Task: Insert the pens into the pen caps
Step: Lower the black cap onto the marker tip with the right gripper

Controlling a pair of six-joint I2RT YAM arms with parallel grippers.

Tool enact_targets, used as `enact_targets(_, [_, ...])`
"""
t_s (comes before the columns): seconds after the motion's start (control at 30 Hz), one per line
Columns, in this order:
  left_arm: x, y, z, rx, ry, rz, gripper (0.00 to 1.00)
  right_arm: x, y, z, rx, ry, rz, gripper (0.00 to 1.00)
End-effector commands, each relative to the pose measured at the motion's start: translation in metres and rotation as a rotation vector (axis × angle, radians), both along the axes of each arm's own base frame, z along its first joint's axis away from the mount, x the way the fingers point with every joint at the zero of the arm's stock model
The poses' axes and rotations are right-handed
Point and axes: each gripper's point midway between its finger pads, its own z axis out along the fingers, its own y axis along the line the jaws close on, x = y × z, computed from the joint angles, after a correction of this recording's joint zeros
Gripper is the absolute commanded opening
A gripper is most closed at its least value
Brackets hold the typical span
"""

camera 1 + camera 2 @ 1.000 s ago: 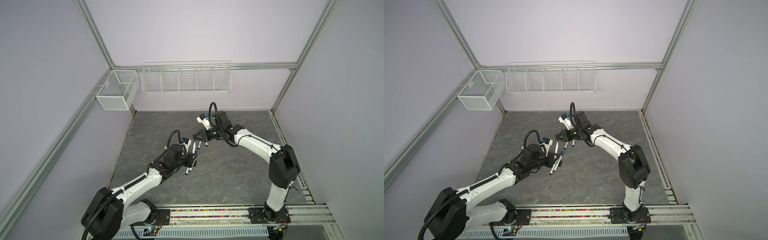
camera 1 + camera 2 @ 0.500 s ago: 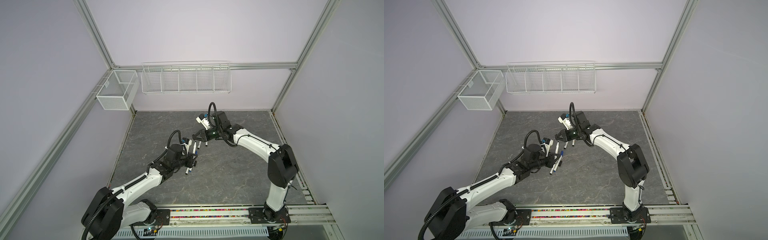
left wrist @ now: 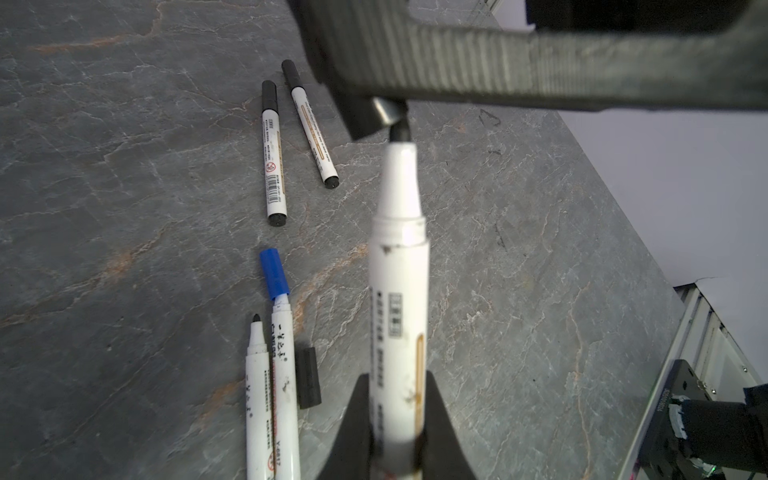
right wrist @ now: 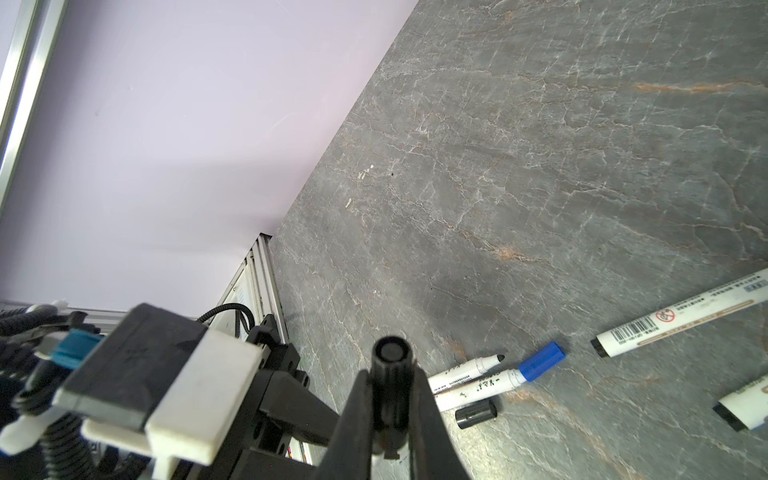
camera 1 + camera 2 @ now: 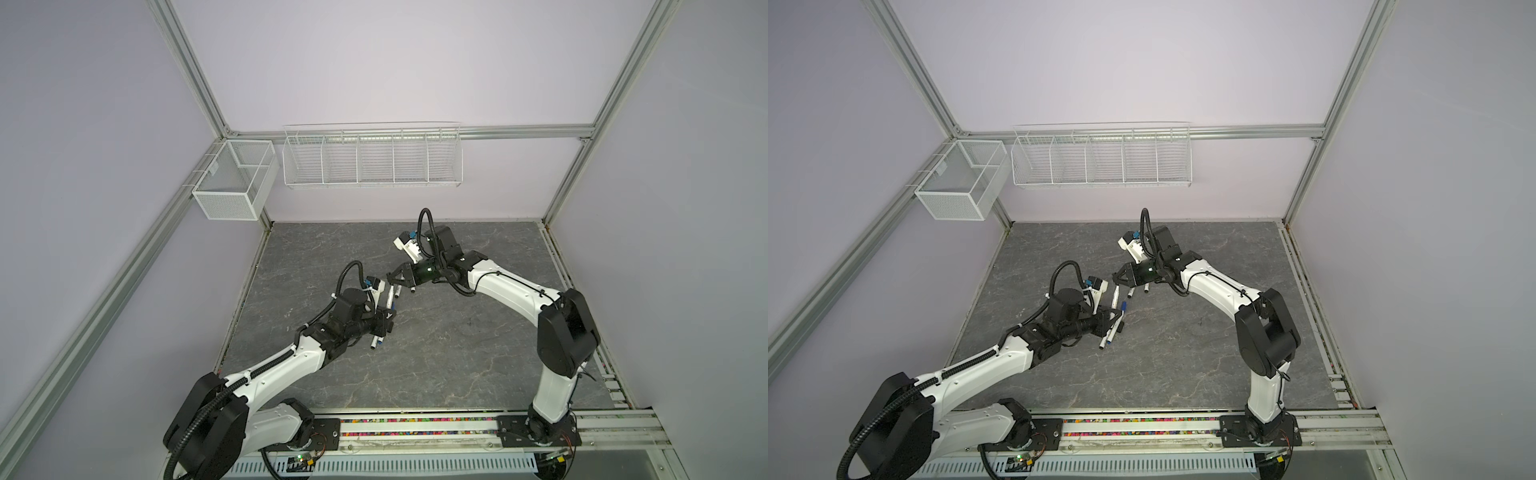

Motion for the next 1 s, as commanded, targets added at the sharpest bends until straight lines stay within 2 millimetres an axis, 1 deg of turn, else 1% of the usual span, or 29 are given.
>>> enact_targets(0.0, [0.013, -0.006, 0.025, -0.044, -0.070, 0.018, 0.00, -0.013, -0.006, 0.015, 0.014, -0.017, 0.024, 0.10])
enact_targets(0.17, [0.021, -0.008, 0.036, -0.071, -0.108, 0.039, 0.00, -0.015, -0.010, 0.022, 0.028, -0.018, 0.020, 0.10])
enact_targets(0.27, [0.026, -0.013, 0.043, -0.084, -0.123, 0.035, 0.00, -0.017, -0.011, 0.024, 0.034, -0.019, 0.022, 0.11])
enact_targets(0.37, [0.033, -0.019, 0.054, -0.110, -0.145, 0.032, 0.00, -0.019, -0.012, 0.025, 0.037, -0.014, 0.024, 0.11])
enact_targets(0.43, [0.038, -0.024, 0.066, -0.136, -0.171, 0.033, 0.00, -0.019, -0.011, 0.027, 0.046, -0.018, 0.028, 0.12])
enact_targets(0.53, [0.047, -0.029, 0.091, -0.192, -0.220, 0.045, 0.00, -0.022, -0.012, 0.030, 0.053, -0.024, 0.035, 0.13])
enact_targets(0.63, [0.056, -0.030, 0.118, -0.254, -0.279, 0.069, 0.00, -0.024, -0.013, 0.033, 0.058, -0.035, 0.041, 0.13])
enact_targets(0.8, [0.065, -0.028, 0.153, -0.313, -0.380, 0.103, 0.00, -0.029, -0.015, 0.035, 0.063, -0.051, 0.056, 0.15])
enact_targets(0.87, [0.066, -0.028, 0.163, -0.311, -0.413, 0.100, 0.00, -0.030, -0.016, 0.035, 0.063, -0.055, 0.057, 0.16])
enact_targets(0.97, [0.067, -0.026, 0.167, -0.299, -0.433, 0.106, 0.00, -0.030, -0.016, 0.035, 0.061, -0.059, 0.060, 0.16])
